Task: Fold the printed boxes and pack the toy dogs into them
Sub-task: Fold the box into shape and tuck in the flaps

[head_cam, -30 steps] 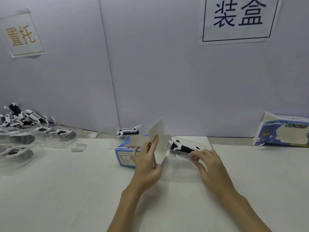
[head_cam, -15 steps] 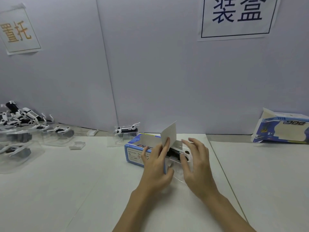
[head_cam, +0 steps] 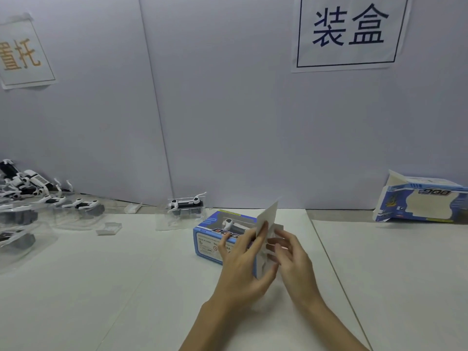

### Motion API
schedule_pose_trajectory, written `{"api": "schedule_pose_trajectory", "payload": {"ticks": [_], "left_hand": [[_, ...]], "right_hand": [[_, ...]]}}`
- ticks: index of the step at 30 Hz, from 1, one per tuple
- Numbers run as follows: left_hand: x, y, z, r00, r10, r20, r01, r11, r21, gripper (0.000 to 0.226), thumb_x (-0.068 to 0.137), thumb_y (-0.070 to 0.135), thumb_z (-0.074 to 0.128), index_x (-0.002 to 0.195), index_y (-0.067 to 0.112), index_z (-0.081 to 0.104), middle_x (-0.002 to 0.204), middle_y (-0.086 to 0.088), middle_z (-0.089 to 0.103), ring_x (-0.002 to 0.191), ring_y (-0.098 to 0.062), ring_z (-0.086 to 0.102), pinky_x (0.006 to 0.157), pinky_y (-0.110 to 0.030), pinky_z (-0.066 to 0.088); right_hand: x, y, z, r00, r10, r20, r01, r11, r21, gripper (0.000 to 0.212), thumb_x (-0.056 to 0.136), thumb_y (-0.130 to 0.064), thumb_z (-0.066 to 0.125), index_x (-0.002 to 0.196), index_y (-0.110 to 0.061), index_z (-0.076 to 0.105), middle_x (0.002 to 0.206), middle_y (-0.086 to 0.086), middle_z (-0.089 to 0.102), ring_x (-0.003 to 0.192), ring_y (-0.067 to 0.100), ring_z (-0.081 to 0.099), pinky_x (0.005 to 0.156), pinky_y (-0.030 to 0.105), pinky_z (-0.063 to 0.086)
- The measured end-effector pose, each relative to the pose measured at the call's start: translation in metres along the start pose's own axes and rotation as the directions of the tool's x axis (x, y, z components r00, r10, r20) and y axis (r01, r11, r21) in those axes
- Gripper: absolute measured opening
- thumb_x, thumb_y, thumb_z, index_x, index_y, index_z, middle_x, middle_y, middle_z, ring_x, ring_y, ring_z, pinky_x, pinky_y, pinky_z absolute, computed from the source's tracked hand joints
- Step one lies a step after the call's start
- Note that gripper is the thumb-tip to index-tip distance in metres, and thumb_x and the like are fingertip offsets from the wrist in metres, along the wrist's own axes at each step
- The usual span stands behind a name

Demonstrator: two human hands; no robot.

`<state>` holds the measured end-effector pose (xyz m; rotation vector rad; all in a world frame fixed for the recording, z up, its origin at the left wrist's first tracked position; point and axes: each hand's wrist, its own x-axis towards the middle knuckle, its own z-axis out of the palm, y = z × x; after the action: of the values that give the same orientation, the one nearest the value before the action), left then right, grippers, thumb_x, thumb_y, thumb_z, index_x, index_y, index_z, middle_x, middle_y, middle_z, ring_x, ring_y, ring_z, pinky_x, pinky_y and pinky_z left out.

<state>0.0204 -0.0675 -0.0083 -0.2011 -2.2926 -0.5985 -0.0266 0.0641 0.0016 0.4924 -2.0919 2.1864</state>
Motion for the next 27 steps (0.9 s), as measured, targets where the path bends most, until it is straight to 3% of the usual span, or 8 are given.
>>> {"api": "schedule_pose_trajectory", "payload": {"ticks": [5, 9, 13, 15, 17, 19, 23, 27], "left_hand": [[0.009, 0.002, -0.008, 0.979, -0.083, -0.188, 0.084, 0.996, -0.004, 0.069, 0.091, 0.030, 0.063, 0.157, 0.028, 0.041, 0.133, 0.015, 0.054, 0.132, 0.005, 0.038, 0.118, -0.057, 0.026], [0.017, 0.015, -0.025, 0.935, -0.215, -0.283, 0.157, 0.964, -0.214, 0.072, 0.085, 0.012, 0.061, 0.153, 0.034, 0.047, 0.130, 0.021, 0.054, 0.129, -0.001, 0.048, 0.117, -0.058, 0.030], [0.024, 0.022, -0.049, 0.895, -0.288, -0.340, 0.099, 0.872, -0.479, 0.072, 0.082, 0.004, 0.056, 0.145, 0.039, 0.056, 0.127, 0.022, 0.058, 0.102, 0.007, 0.058, 0.102, -0.024, 0.045], [0.026, 0.026, -0.058, 0.892, -0.328, -0.310, 0.071, 0.780, -0.622, 0.065, 0.088, 0.009, 0.058, 0.146, 0.038, 0.056, 0.133, 0.023, 0.059, 0.106, 0.008, 0.060, 0.093, -0.009, 0.045], [0.027, 0.028, -0.064, 0.901, -0.360, -0.243, 0.063, 0.661, -0.747, 0.058, 0.094, 0.029, 0.063, 0.150, 0.038, 0.052, 0.145, 0.026, 0.054, 0.127, 0.010, 0.054, 0.097, -0.010, 0.047], [0.027, 0.028, -0.069, 0.912, -0.386, -0.139, 0.120, 0.575, -0.810, 0.071, 0.087, 0.062, 0.068, 0.152, 0.051, 0.043, 0.157, 0.031, 0.041, 0.144, 0.004, 0.040, 0.114, -0.032, 0.045], [0.027, 0.027, -0.075, 0.937, -0.346, -0.058, 0.129, 0.492, -0.861, 0.102, 0.065, 0.086, 0.074, 0.152, 0.066, 0.024, 0.160, 0.033, 0.030, 0.155, -0.019, 0.029, 0.117, -0.067, 0.034], [0.030, 0.035, -0.071, 0.948, -0.271, -0.168, 0.037, 0.618, -0.785, 0.105, 0.067, 0.071, 0.085, 0.151, 0.050, 0.026, 0.156, 0.020, 0.038, 0.141, -0.009, 0.049, 0.102, -0.038, 0.055]], "right_hand": [[0.009, -0.006, -0.008, 0.997, -0.059, -0.055, 0.062, 0.997, 0.046, 0.027, 0.105, 0.001, 0.049, 0.124, -0.016, 0.059, 0.105, 0.005, 0.076, 0.094, 0.015, 0.076, 0.086, 0.034, 0.060], [0.016, -0.008, -0.022, 0.976, -0.141, -0.166, 0.120, 0.984, -0.135, 0.034, 0.100, -0.003, 0.058, 0.123, -0.029, 0.055, 0.114, 0.001, 0.069, 0.093, -0.003, 0.065, 0.074, 0.008, 0.049], [0.016, -0.017, -0.028, 0.980, -0.153, 0.124, 0.159, 0.987, -0.036, 0.036, 0.105, -0.030, 0.058, 0.138, -0.043, 0.052, 0.139, -0.012, 0.061, 0.127, 0.001, 0.057, 0.103, 0.019, 0.047], [0.009, -0.025, -0.026, 0.933, -0.272, 0.235, 0.289, 0.957, -0.041, 0.048, 0.103, -0.047, 0.052, 0.151, -0.044, 0.043, 0.148, -0.017, 0.055, 0.139, 0.004, 0.050, 0.112, 0.027, 0.041], [0.002, -0.032, -0.021, 0.883, -0.374, 0.283, 0.411, 0.908, -0.085, 0.060, 0.102, -0.055, 0.051, 0.157, -0.045, 0.031, 0.153, -0.022, 0.049, 0.141, -0.002, 0.045, 0.108, 0.013, 0.040], [-0.003, -0.038, -0.017, 0.864, -0.417, 0.281, 0.455, 0.887, -0.081, 0.067, 0.102, -0.048, 0.057, 0.159, -0.049, 0.024, 0.153, -0.027, 0.046, 0.136, -0.010, 0.046, 0.093, 0.003, 0.045], [-0.011, -0.043, -0.013, 0.873, -0.434, 0.222, 0.447, 0.895, -0.010, 0.071, 0.100, -0.044, 0.060, 0.158, -0.054, 0.022, 0.148, -0.029, 0.050, 0.125, -0.007, 0.058, 0.076, 0.019, 0.061], [-0.008, -0.042, -0.015, 0.879, -0.470, 0.081, 0.476, 0.875, -0.087, 0.064, 0.098, -0.042, 0.065, 0.153, -0.052, 0.035, 0.151, -0.014, 0.053, 0.137, 0.011, 0.054, 0.102, 0.031, 0.055]]}}
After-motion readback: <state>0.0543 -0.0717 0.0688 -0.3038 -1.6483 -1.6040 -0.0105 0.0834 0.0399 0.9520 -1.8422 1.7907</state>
